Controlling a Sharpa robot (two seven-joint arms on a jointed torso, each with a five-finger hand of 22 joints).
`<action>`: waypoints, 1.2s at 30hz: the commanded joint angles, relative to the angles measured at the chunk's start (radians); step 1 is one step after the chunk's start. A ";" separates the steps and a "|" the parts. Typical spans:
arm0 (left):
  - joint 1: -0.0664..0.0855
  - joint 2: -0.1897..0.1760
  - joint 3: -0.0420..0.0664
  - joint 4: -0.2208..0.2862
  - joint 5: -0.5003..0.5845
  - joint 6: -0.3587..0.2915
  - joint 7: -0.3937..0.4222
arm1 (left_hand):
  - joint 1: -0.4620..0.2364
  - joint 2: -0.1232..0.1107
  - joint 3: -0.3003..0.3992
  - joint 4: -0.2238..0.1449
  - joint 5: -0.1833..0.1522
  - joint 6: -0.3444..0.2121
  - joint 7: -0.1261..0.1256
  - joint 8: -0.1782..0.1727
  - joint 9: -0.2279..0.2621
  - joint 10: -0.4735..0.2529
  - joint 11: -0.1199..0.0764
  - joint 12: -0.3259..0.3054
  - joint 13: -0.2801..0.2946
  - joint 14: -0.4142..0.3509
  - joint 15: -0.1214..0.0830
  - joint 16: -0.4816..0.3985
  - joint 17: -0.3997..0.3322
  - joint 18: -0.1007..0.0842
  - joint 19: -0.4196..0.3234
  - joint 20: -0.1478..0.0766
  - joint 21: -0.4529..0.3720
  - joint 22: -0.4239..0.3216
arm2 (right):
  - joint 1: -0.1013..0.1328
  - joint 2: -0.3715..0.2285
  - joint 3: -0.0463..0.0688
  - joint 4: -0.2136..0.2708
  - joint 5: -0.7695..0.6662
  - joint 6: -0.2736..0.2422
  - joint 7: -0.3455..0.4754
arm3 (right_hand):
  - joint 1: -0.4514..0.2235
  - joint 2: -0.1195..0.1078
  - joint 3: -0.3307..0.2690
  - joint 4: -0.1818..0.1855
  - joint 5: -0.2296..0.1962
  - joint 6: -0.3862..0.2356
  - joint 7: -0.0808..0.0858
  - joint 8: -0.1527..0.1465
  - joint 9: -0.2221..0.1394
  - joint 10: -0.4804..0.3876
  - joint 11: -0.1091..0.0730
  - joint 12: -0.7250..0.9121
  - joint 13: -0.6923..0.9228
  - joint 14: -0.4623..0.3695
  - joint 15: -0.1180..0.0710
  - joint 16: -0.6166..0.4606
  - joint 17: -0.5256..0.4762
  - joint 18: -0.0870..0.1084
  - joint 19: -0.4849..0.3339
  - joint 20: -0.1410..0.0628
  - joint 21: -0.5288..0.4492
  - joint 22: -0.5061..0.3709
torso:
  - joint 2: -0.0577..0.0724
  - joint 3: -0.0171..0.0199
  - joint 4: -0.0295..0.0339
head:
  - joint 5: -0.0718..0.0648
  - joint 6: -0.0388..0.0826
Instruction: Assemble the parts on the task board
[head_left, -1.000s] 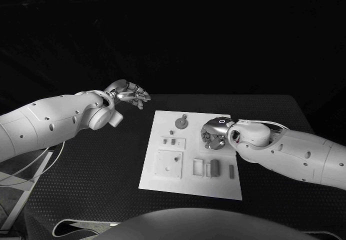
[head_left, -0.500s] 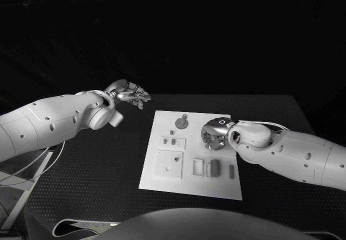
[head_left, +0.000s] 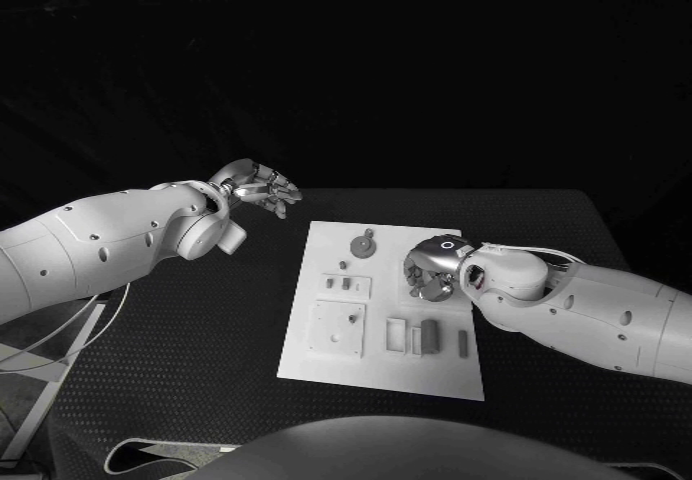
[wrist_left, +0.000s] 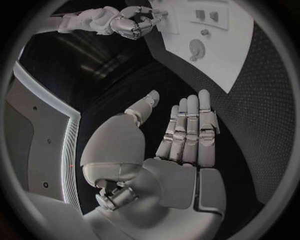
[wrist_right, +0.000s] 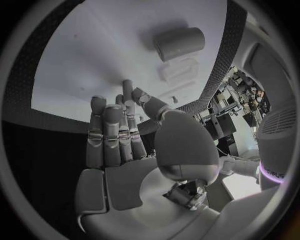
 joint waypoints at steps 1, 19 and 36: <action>0.001 0.001 0.000 0.002 0.005 0.010 0.011 | -0.008 0.003 0.000 0.006 0.004 -0.005 -0.002 0.001 -0.001 -0.008 -0.002 0.005 -0.001 0.007 -0.002 -0.006 0.001 0.011 0.008 -0.001 0.004 -0.001 | 0.003 0.000 0.002 0.006 -0.009 -0.010 -0.001 | 0.027 0.024 0.012 -0.006 0.006 0.007 0.001 0.003 0.003 0.046 -0.025 0.015 0.060 -0.002 -0.009 0.007 0.001 0.021 0.018 -0.017 0.006 0.023 | 0.000 -0.0007 0.0013 | -0.001 0.000; 0.001 -0.001 0.000 0.002 0.005 0.011 0.009 | -0.008 0.004 -0.001 0.008 0.004 -0.005 -0.002 0.001 -0.001 -0.008 -0.002 0.006 -0.001 0.007 -0.002 -0.007 0.003 0.012 0.008 -0.001 0.004 -0.002 | 0.067 -0.032 0.026 0.082 0.022 0.029 -0.007 | 0.027 0.022 0.015 -0.006 0.006 0.007 0.000 0.004 0.008 0.048 -0.026 0.014 0.066 -0.003 -0.010 0.013 0.004 0.021 0.018 -0.019 0.012 0.023 | 0.000 -0.0006 0.0007 | -0.001 0.000; 0.001 0.005 0.001 0.004 0.005 0.007 0.011 | -0.008 0.003 -0.001 0.008 0.004 -0.005 -0.003 0.001 -0.001 -0.008 -0.002 0.006 -0.002 0.008 -0.003 -0.008 0.004 0.012 0.008 -0.001 0.004 -0.003 | 0.065 0.085 0.036 0.136 0.040 0.053 0.008 | 0.024 0.026 0.018 -0.006 0.006 0.004 0.001 0.003 0.012 0.046 -0.025 0.011 0.070 -0.006 -0.009 0.015 0.004 0.021 0.014 -0.018 0.015 0.022 | 0.001 -0.0007 0.0024 | 0.017 0.000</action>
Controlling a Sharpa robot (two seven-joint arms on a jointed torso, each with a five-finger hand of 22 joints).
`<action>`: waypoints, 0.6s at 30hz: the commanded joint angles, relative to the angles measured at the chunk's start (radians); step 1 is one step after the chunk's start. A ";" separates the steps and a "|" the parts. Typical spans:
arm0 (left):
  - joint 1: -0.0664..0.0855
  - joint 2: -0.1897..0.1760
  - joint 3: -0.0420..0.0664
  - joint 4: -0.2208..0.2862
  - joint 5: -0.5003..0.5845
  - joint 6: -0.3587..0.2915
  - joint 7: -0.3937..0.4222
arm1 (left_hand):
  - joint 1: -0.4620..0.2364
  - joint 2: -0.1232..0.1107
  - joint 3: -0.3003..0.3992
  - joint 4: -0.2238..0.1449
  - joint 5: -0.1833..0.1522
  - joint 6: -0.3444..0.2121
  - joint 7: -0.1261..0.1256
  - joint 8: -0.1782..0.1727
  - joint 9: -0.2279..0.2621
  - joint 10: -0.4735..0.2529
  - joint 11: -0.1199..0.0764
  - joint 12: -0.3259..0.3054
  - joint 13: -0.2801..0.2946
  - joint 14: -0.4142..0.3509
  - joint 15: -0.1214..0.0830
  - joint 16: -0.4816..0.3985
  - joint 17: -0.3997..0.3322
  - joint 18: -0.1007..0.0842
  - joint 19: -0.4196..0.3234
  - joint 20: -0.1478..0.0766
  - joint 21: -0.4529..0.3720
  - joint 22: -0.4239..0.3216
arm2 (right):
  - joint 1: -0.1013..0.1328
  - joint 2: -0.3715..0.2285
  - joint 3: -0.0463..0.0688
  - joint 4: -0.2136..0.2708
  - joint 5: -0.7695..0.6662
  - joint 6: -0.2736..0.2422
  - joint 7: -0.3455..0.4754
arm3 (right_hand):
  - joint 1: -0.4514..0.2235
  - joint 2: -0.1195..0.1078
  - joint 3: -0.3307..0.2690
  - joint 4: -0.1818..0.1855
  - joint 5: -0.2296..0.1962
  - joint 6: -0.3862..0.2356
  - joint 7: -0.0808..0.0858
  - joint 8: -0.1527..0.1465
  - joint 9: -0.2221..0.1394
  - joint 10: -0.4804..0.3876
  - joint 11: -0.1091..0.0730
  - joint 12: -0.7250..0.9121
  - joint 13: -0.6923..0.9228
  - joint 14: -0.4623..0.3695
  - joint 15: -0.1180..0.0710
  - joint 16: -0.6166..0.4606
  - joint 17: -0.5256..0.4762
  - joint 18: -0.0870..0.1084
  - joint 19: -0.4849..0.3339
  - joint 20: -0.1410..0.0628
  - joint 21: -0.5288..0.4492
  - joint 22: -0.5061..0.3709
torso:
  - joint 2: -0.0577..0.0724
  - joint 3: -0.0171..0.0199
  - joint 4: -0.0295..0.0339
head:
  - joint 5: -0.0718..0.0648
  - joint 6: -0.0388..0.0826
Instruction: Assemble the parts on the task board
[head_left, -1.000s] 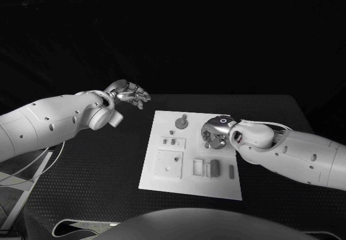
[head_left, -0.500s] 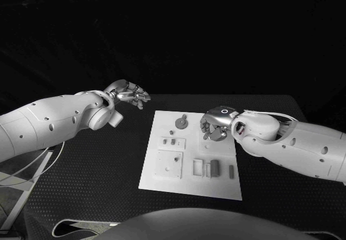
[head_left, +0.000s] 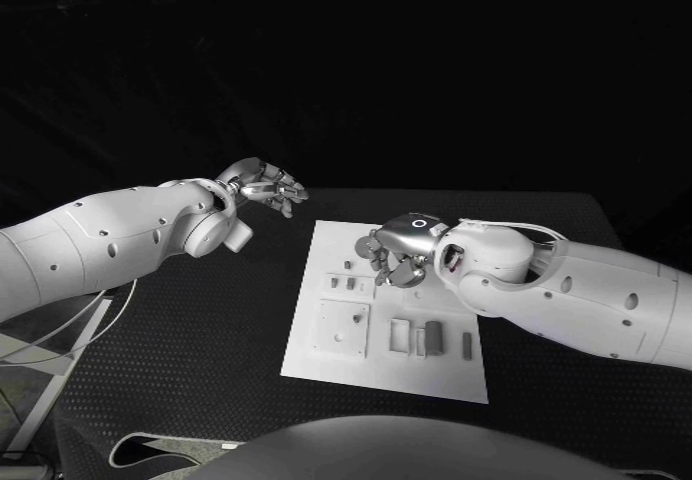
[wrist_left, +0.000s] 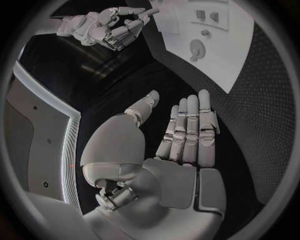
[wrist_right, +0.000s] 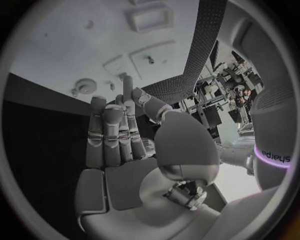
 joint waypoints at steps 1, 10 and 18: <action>0.001 0.004 0.001 0.004 0.006 0.006 0.011 | -0.008 0.003 0.002 0.006 0.004 -0.005 -0.003 0.001 -0.001 -0.008 -0.002 0.007 -0.001 0.008 -0.003 -0.004 0.002 0.011 0.008 -0.001 0.004 -0.001 | -0.016 0.040 -0.001 -0.009 -0.009 0.024 0.007 | 0.024 0.027 0.007 0.000 0.003 0.003 0.002 0.003 0.002 0.045 -0.025 0.010 0.070 -0.003 -0.012 0.007 0.001 0.021 0.013 -0.018 0.006 0.022 | 0.001 -0.0009 0.0022 | -0.003 0.000; 0.001 0.004 0.001 0.006 0.007 0.004 0.011 | -0.007 0.003 0.002 0.006 0.004 -0.005 -0.003 0.002 -0.001 -0.008 -0.002 0.007 -0.001 0.008 -0.003 -0.005 0.002 0.011 0.008 -0.001 0.004 -0.002 | -0.060 0.115 -0.012 -0.025 -0.015 0.042 0.014 | 0.022 0.029 0.008 0.000 0.003 0.002 0.002 0.002 0.003 0.044 -0.024 0.009 0.072 -0.004 -0.012 0.008 0.000 0.021 0.012 -0.017 0.007 0.022 | 0.001 -0.0011 0.0021 | 0.019 0.000; 0.001 0.008 0.001 0.006 0.010 0.005 0.010 | -0.007 0.003 0.002 0.006 0.004 -0.005 -0.003 0.002 -0.001 -0.008 -0.002 0.008 -0.001 0.008 -0.003 -0.005 0.003 0.011 0.009 -0.001 0.004 -0.002 | -0.089 0.156 -0.032 -0.064 -0.032 0.047 0.020 | 0.021 0.031 0.009 -0.001 0.003 0.000 0.003 0.001 0.005 0.043 -0.024 0.008 0.074 -0.005 -0.012 0.008 0.000 0.021 0.010 -0.017 0.008 0.021 | 0.001 -0.0003 0.0029 | 0.044 0.000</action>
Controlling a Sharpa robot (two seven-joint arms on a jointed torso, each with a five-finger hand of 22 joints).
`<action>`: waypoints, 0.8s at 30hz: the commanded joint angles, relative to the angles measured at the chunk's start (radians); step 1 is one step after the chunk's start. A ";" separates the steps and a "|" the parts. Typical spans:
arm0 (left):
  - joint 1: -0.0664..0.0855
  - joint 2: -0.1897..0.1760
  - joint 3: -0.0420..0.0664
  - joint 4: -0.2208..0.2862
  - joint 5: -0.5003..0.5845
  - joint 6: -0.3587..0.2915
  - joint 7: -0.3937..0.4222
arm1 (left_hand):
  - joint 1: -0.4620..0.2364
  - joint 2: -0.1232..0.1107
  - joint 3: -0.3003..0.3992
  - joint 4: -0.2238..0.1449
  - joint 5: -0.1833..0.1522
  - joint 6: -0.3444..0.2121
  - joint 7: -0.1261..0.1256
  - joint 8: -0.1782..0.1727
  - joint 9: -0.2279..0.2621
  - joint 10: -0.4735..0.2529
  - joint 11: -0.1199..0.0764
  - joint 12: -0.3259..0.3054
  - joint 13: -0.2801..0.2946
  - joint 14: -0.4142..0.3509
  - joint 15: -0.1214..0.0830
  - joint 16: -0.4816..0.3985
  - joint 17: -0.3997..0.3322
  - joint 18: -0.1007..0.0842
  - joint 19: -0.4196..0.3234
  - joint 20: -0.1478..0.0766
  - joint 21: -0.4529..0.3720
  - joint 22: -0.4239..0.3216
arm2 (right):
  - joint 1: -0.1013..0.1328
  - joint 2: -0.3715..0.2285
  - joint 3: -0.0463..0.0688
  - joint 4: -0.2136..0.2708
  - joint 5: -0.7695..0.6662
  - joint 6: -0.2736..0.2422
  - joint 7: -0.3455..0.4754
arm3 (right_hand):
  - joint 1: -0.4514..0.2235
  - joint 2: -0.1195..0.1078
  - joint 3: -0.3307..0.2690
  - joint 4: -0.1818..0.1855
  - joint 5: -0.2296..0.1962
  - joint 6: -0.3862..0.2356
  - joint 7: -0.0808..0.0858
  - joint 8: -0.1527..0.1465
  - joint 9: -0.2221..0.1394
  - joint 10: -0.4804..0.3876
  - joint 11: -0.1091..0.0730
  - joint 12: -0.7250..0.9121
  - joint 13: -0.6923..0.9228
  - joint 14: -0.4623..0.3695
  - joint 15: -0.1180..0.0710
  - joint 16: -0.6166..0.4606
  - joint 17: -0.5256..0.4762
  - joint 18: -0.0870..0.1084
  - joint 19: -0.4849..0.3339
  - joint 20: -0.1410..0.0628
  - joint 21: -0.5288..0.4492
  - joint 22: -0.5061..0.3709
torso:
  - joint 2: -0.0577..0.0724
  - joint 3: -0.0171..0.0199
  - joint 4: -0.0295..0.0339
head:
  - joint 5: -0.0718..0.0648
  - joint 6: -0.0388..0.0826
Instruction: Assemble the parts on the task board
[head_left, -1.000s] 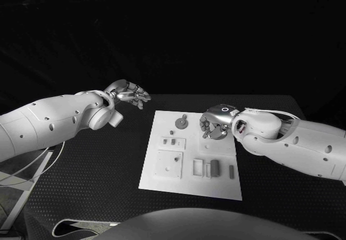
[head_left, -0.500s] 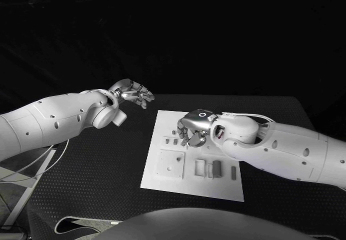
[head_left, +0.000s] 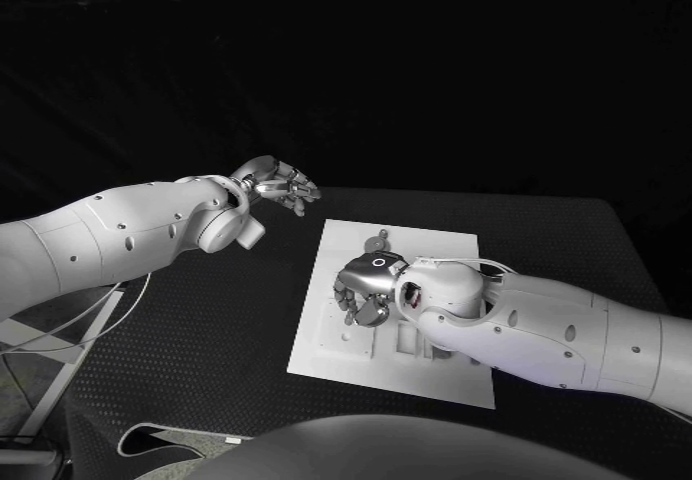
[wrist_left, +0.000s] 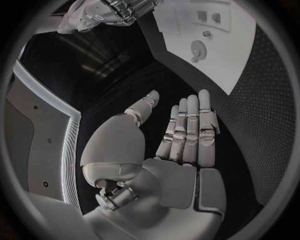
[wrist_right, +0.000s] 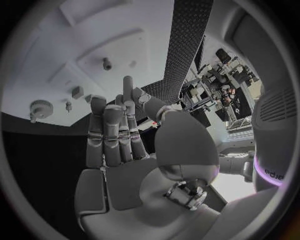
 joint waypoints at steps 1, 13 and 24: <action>0.001 0.003 0.001 0.002 0.008 0.005 0.010 | -0.007 0.003 0.002 0.006 0.004 -0.005 -0.003 0.002 -0.001 -0.008 -0.002 0.003 -0.001 0.004 0.001 -0.005 0.001 0.011 0.009 -0.001 0.004 -0.001 | -0.008 0.008 -0.001 -0.012 -0.023 0.016 0.012 | 0.021 0.031 0.006 0.002 0.006 0.000 0.003 0.001 0.001 0.043 -0.024 0.007 0.074 -0.004 -0.013 0.004 0.000 0.021 0.010 -0.018 0.004 0.021 | 0.001 0.0012 0.0001 | 0.011 0.000; 0.001 0.004 0.001 0.003 0.008 0.008 0.009 | -0.007 0.003 0.001 0.006 0.004 -0.005 -0.003 0.002 -0.001 -0.008 -0.003 0.003 -0.001 0.005 0.001 -0.006 0.002 0.011 0.009 -0.002 0.004 -0.001 | -0.032 0.038 -0.016 -0.039 -0.036 -0.001 0.015 | 0.021 0.031 0.006 0.002 0.006 -0.001 0.003 0.001 0.003 0.043 -0.024 0.007 0.075 -0.005 -0.013 0.005 0.000 0.021 0.009 -0.018 0.005 0.021 | -0.001 0.0023 -0.0024 | 0.022 0.000; 0.001 0.007 0.001 -0.002 0.009 0.010 0.008 | -0.007 0.003 0.001 0.007 0.004 -0.005 -0.003 0.002 -0.001 -0.008 -0.002 0.004 -0.002 0.005 0.001 -0.006 0.003 0.010 0.009 -0.001 0.004 -0.002 | -0.052 0.048 -0.019 -0.074 -0.047 -0.004 0.018 | 0.020 0.031 0.007 0.002 0.006 -0.001 0.003 0.001 0.004 0.043 -0.024 0.006 0.076 -0.005 -0.013 0.006 0.000 0.021 0.008 -0.018 0.006 0.021 | 0.000 0.0018 -0.0015 | 0.031 0.000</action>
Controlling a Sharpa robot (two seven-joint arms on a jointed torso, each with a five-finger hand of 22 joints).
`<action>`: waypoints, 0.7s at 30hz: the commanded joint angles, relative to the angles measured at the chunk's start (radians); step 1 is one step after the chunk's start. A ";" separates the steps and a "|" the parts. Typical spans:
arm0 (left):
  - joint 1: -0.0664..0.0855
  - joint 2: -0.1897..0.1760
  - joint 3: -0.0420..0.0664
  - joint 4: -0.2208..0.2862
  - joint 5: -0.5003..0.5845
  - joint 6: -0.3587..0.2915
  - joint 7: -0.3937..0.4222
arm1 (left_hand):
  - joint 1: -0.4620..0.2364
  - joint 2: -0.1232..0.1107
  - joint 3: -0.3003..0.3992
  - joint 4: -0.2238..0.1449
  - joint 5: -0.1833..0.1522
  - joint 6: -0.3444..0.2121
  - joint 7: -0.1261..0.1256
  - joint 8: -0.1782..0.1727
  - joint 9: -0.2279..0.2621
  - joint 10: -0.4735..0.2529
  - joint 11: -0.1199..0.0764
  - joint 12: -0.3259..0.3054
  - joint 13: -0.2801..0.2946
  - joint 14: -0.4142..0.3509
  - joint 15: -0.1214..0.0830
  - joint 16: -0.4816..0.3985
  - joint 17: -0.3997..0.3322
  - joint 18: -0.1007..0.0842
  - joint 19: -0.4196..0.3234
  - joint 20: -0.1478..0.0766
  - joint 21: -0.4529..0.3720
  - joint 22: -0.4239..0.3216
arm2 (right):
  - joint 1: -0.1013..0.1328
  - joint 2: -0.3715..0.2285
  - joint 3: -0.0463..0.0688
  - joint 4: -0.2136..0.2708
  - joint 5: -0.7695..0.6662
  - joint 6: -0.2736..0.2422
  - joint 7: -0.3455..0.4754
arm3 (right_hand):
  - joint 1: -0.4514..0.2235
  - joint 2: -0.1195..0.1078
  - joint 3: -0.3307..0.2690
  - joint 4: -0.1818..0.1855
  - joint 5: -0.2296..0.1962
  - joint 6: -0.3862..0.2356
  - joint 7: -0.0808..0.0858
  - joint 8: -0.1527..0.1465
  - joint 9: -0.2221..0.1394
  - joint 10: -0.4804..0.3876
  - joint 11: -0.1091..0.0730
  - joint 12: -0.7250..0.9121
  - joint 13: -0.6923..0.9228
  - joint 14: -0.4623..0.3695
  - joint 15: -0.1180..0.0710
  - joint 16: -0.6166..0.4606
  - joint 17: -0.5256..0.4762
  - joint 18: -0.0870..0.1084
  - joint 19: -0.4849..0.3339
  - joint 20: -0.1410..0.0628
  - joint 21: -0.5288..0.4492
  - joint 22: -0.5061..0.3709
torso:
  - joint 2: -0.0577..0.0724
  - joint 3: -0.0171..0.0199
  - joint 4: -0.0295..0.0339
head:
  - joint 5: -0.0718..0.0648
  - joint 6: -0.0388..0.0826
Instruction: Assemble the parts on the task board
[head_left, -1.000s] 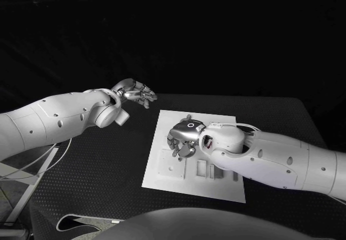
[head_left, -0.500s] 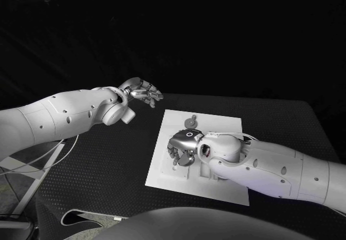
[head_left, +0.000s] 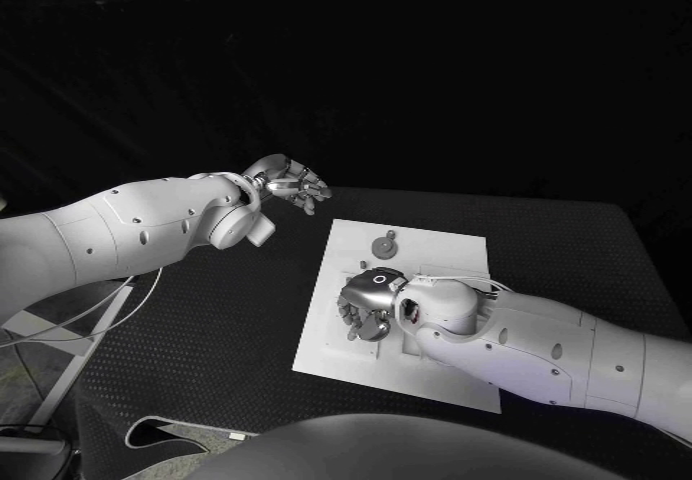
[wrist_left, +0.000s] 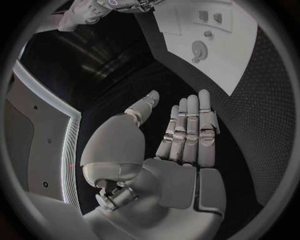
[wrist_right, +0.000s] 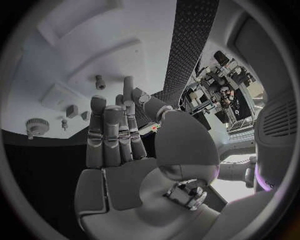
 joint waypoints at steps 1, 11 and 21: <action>0.001 0.003 0.001 0.000 0.007 0.010 0.008 | -0.007 0.003 0.001 0.007 0.004 -0.005 -0.003 0.002 -0.001 -0.008 -0.002 0.004 -0.001 0.005 0.001 -0.007 0.001 0.015 0.009 -0.001 0.004 -0.001 | -0.003 0.003 -0.001 -0.005 -0.018 -0.006 0.008 | 0.020 0.031 0.005 -0.001 0.002 -0.001 0.003 0.001 0.002 0.043 -0.024 0.006 0.077 -0.004 -0.009 0.006 0.000 0.025 0.007 -0.012 0.006 0.021 | 0.000 -0.0012 -0.0007 | 0.003 0.000; 0.001 0.004 0.001 0.000 0.007 0.011 0.008 | -0.007 0.003 0.001 0.008 0.004 -0.005 -0.003 0.002 -0.001 -0.008 -0.002 0.004 -0.001 0.005 0.001 -0.007 0.002 0.015 0.009 -0.001 0.004 -0.001 | -0.009 0.009 -0.001 -0.013 -0.018 -0.002 0.010 | 0.019 0.032 0.005 -0.001 0.002 -0.002 0.003 0.001 0.003 0.043 -0.024 0.006 0.078 -0.004 -0.009 0.006 0.000 0.025 0.007 -0.012 0.007 0.021 | 0.000 -0.0013 -0.0018 | 0.009 0.000; 0.001 0.004 0.001 0.001 0.007 0.012 0.006 | -0.007 0.003 0.001 0.008 0.004 -0.005 -0.003 0.002 -0.001 -0.008 -0.002 0.004 -0.002 0.005 0.001 -0.008 0.003 0.015 0.009 -0.002 0.004 -0.002 | -0.012 0.021 -0.002 -0.022 -0.018 0.009 0.008 | 0.019 0.032 0.006 -0.001 0.002 -0.002 0.003 0.000 0.004 0.043 -0.024 0.005 0.079 -0.005 -0.009 0.007 0.000 0.025 0.007 -0.012 0.008 0.021 | 0.000 -0.0021 -0.0016 | 0.010 0.000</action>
